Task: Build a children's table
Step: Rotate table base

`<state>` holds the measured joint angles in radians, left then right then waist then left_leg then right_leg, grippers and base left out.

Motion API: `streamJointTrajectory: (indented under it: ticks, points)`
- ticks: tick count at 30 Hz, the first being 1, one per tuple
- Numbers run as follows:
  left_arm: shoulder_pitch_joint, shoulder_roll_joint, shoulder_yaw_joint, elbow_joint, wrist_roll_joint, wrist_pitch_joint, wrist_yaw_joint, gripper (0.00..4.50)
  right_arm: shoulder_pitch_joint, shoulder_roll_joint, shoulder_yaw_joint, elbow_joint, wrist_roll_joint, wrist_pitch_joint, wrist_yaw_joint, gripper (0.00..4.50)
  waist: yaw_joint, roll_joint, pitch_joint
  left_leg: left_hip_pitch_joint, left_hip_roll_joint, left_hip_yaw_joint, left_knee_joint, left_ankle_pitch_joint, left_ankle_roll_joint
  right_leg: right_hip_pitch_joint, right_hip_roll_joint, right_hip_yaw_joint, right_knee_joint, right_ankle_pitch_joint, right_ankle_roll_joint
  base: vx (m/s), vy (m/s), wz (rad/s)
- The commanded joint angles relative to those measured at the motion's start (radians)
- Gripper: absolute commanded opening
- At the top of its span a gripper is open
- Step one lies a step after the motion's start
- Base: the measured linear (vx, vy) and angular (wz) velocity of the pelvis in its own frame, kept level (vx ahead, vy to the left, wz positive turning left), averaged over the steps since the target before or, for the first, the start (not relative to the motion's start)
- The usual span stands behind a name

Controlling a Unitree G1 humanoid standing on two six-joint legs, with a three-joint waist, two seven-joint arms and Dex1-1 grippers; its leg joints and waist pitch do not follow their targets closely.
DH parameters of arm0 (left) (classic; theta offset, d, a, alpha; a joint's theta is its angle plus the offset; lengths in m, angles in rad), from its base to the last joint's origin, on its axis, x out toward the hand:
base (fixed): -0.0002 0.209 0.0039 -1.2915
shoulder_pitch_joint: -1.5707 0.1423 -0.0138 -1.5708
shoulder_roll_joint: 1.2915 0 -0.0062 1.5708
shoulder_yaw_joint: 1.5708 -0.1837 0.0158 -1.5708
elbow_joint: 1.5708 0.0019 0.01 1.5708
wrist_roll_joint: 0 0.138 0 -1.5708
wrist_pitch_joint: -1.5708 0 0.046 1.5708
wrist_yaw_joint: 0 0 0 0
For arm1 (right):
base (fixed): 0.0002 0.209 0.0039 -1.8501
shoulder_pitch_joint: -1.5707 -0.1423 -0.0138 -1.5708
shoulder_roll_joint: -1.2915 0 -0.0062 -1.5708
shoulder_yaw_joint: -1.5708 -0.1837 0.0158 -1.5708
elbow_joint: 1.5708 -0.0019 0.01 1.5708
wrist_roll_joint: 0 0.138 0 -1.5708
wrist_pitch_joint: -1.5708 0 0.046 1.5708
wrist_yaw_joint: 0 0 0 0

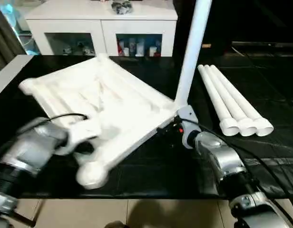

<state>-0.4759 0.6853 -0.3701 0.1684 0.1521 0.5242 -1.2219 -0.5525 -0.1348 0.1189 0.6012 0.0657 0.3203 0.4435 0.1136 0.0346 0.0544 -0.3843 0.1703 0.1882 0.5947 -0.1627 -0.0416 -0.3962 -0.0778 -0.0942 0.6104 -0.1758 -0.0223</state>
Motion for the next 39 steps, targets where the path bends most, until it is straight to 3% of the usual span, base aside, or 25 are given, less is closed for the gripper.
streamJointTrajectory:
  ticks: [1, 5, 9, 11, 16, 21, 23, 25, 31, 36, 39]
  points:
    - [0.01, -0.038, -0.043, -0.054, -0.058, 0.018, -0.048, 0.04, -0.023, 0.007, -0.01, 0.017, -0.001, -0.02, -0.007, 4.5, -0.005, 0.006, -0.067, 0.028, 0.066, -0.035, -0.082, -0.312, -0.036, 0.035, -0.092, 0.068, -0.073, -0.255, -0.193, 0.0, 0.0, 0.0]
    - [-0.014, -0.094, -0.069, -0.042, -0.057, -0.003, -0.042, 0.04, -0.043, 0.011, -0.03, 0.036, 0.006, -0.035, -0.012, 4.5, -0.011, 0.002, -0.068, 0.021, 0.062, -0.033, -0.078, -0.272, -0.016, 0.042, -0.09, 0.067, -0.072, -0.241, -0.192, 0.0, 0.0, 0.0]
    - [-0.043, -0.142, -0.077, 0.002, -0.042, -0.035, -0.026, 0.04, -0.046, 0.009, -0.048, 0.043, 0.025, -0.062, 0.0, 4.5, -0.016, 0.007, -0.069, 0.023, 0.064, -0.035, -0.077, -0.283, -0.016, 0.043, -0.091, 0.065, -0.076, -0.272, -0.182, 0.0, 0.0, 0.0]
    - [-0.053, -0.159, -0.075, 0.018, -0.042, -0.037, -0.016, 0.04, -0.043, 0.01, -0.053, 0.045, 0.025, -0.08, -0.005, 4.5, -0.024, 0.004, -0.07, 0.021, 0.062, -0.033, -0.076, -0.276, -0.011, 0.044, -0.087, 0.064, -0.074, -0.249, -0.185, 0.0, 0.0, 0.0]
    - [-0.098, -0.249, -0.058, 0.109, -0.031, -0.098, 0.097, 0.04, -0.033, 0.008, -0.085, 0.047, 0.036, -0.122, -0.038, 4.5, -0.023, 0.005, -0.071, 0.021, 0.06, -0.031, -0.072, -0.262, 0.003, 0.045, -0.086, 0.062, -0.077, -0.226, -0.194, 0.0, 0.0, 0.0]
    - [-0.157, -0.35, -0.022, 0.247, -0.012, -0.157, 0.278, 0.04, -0.028, 0.006, -0.153, 0.016, 0.063, -0.174, -0.098, 4.5, -0.019, 0.005, -0.074, 0.021, 0.063, -0.033, -0.071, -0.27, 0.009, 0.047, -0.088, 0.061, -0.078, -0.222, -0.193, 0.0, 0.0, 0.0]
    - [-0.174, -0.387, -0.01, 0.3, -0.002, -0.184, 0.342, 0.04, -0.022, 0.004, -0.176, -0.007, 0.069, -0.154, -0.115, 4.5, -0.017, 0.011, -0.076, 0.02, 0.063, -0.033, -0.069, -0.253, 0.011, 0.047, -0.087, 0.06, -0.075, -0.198, -0.194, 0.0, 0.0, 0.0]
    - [-0.18, -0.401, -0.008, 0.32, 0.005, -0.194, 0.373, 0.04, -0.017, 0.002, -0.182, -0.02, 0.076, -0.142, -0.108, 4.5, -0.018, 0.007, -0.076, 0.018, 0.059, -0.031, -0.068, -0.248, 0.02, 0.05, -0.083, 0.059, -0.076, -0.185, -0.192, 0.0, 0.0, 0.0]
    - [-0.224, -0.47, 0.035, 0.423, 0.007, -0.254, 0.527, 0.04, 0.019, -0.022, -0.195, -0.106, 0.102, -0.156, -0.05, 4.5, -0.015, 0.007, -0.074, 0.017, 0.058, -0.031, -0.066, -0.256, 0.037, 0.05, -0.086, 0.056, -0.085, -0.231, -0.178, 0.0, 0.0, 0.0]
    - [-0.231, -0.471, 0.072, 0.42, -0.038, -0.315, 0.511, 0.04, 0.039, -0.031, -0.207, -0.162, 0.099, -0.167, -0.088, 4.5, -0.012, 0.005, -0.076, 0.016, 0.061, -0.033, -0.066, -0.236, 0.044, 0.048, -0.087, 0.056, -0.084, -0.22, -0.175, 0.0, 0.0, 0.0]
    - [-0.206, -0.452, 0.093, 0.349, -0.08, -0.332, 0.448, 0.04, 0.061, -0.046, -0.195, -0.217, 0.09, -0.085, -0.091, 4.5, -0.009, 0.01, -0.076, 0.018, 0.063, -0.033, -0.067, -0.239, 0.041, 0.046, -0.087, 0.056, -0.081, -0.214, -0.183, 0.0, 0.0, 0.0]
